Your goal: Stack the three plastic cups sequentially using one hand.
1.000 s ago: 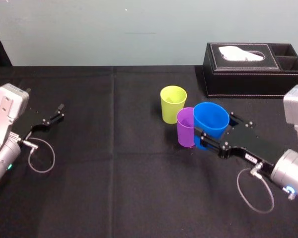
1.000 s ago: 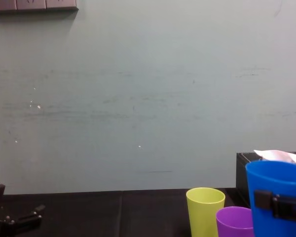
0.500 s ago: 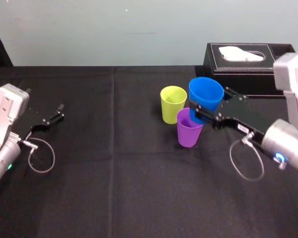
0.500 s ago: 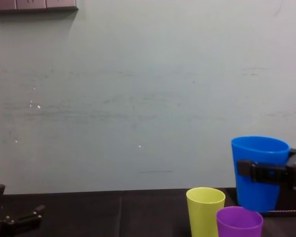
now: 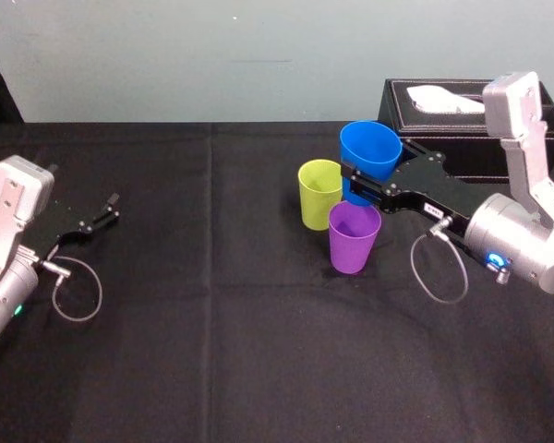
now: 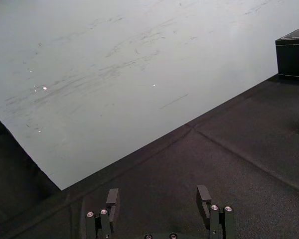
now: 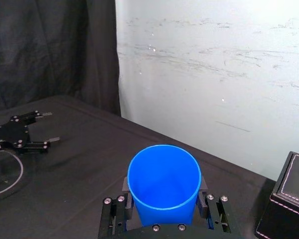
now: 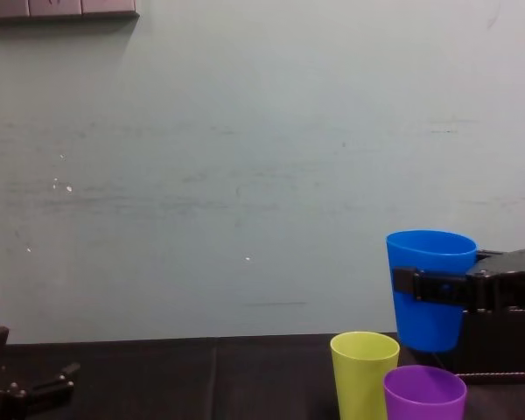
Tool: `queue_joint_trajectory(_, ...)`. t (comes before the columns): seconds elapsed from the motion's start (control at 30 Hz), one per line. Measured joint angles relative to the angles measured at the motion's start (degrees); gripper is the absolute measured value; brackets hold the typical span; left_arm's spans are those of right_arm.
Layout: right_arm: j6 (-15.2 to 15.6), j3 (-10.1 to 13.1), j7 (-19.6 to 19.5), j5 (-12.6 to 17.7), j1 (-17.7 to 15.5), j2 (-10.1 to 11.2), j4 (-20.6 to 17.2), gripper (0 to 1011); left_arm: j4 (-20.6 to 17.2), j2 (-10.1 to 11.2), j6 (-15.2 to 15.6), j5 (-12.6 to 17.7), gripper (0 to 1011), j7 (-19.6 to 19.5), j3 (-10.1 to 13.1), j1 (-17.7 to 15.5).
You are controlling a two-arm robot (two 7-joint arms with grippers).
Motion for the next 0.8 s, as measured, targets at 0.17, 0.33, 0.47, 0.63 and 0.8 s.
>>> queue_joint_trajectory(0.17, -0.36, -0.77, 0.18, -0.32, 2.02, -0.82, 2.67, 726, 0.0, 0.0, 0.0, 0.0, 1012, 0.0, 0.0, 0.0)
queue_joint_trajectory(0.33, -0.74, -1.19, 0.62, -0.31, 3.57, -1.38, 4.3, 726, 0.0, 0.0, 0.0, 0.0, 1011, 0.0, 0.0, 0.0)
queue_joint_trajectory(0.47, -1.0, -1.68, 1.09, -0.24, 4.6, -1.8, 5.27, 726, 0.0, 0.0, 0.0, 0.0, 1011, 0.0, 0.0, 0.0)
queue_joint_trajectory(0.63, -1.6, -2.4, 1.85, -0.15, 5.81, -2.32, 6.65, 726, 0.0, 0.0, 0.0, 0.0, 1012, 0.0, 0.0, 0.0)
queue_joint_trajectory(0.8, -2.03, -3.27, 2.4, -0.17, 7.24, -2.99, 8.26, 726, 0.0, 0.0, 0.0, 0.0, 1011, 0.0, 0.0, 0.0)
